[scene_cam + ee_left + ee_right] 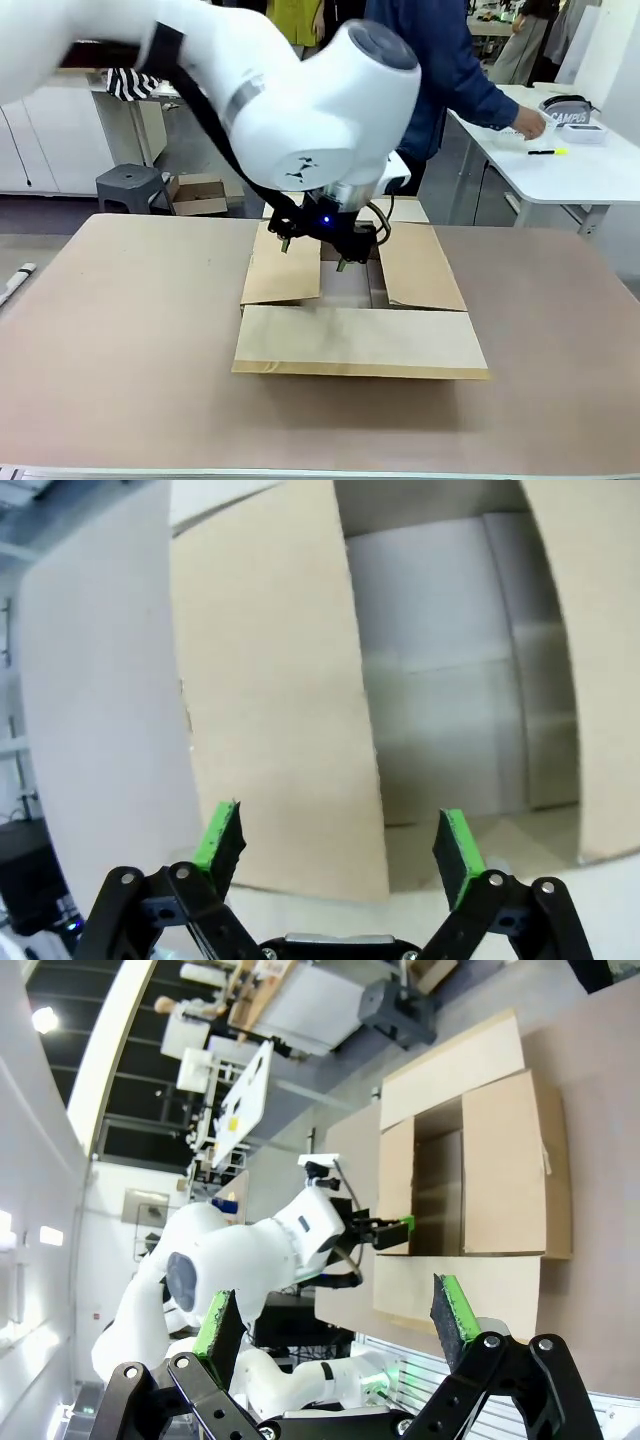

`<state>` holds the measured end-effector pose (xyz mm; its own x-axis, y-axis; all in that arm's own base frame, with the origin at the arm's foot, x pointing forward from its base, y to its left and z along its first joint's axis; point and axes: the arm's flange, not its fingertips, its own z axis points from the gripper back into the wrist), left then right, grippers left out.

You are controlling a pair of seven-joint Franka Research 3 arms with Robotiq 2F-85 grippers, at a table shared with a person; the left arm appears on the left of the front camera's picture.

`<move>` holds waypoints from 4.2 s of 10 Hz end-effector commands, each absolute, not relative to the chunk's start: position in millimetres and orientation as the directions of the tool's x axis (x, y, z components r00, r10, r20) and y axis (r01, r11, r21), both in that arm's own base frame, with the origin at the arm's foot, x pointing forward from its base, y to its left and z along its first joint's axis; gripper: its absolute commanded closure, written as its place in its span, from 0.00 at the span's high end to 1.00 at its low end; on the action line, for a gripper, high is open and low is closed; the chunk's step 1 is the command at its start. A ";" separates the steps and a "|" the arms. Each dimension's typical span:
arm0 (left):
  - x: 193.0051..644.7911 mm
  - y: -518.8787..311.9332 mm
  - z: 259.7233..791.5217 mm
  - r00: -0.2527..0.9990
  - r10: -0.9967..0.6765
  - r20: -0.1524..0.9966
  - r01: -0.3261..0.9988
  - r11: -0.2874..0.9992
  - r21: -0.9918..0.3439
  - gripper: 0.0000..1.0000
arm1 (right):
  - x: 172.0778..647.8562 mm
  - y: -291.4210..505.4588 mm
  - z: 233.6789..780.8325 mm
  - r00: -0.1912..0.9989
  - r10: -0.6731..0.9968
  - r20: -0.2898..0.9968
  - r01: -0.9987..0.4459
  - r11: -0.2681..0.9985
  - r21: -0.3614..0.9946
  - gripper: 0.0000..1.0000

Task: Pack the gift set into the box.
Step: Place both hands on the side flaps of the Package Box and spread them outward.

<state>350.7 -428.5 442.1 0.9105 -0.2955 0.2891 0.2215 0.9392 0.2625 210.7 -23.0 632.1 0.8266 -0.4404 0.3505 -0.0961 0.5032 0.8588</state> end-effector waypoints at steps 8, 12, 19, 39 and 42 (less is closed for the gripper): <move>381.2 -448.8 395.3 0.919 -0.244 0.311 0.045 0.846 0.531 1.00 | 213.9 -21.2 634.2 0.824 -0.432 0.367 -0.125 0.493 0.861 1.00; 370.4 -432.2 413.9 0.920 -0.242 0.308 0.037 0.837 0.547 1.00 | 213.9 -21.2 634.2 0.824 -0.432 0.367 -0.125 0.493 0.861 1.00; 386.2 -365.2 463.0 0.933 -0.179 0.312 0.003 0.871 0.492 1.00 | 213.9 -21.2 634.2 0.824 -0.432 0.367 -0.125 0.493 0.861 1.00; 452.2 -154.8 449.4 0.984 -0.177 0.025 0.176 0.937 -0.303 1.00 | 213.9 -21.2 634.2 0.824 -0.432 0.367 -0.125 0.493 0.861 1.00; 452.2 -154.8 449.4 0.984 -0.177 0.025 0.176 0.937 -0.303 1.00 | 284.7 58.6 638.0 0.908 -0.195 0.370 -0.159 0.657 0.737 1.00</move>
<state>449.4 -156.4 447.6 0.9806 -0.1939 0.0275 0.1922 0.9257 -0.3259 235.0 14.2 623.2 0.8756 -0.3451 0.3380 -0.0878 0.5743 0.8139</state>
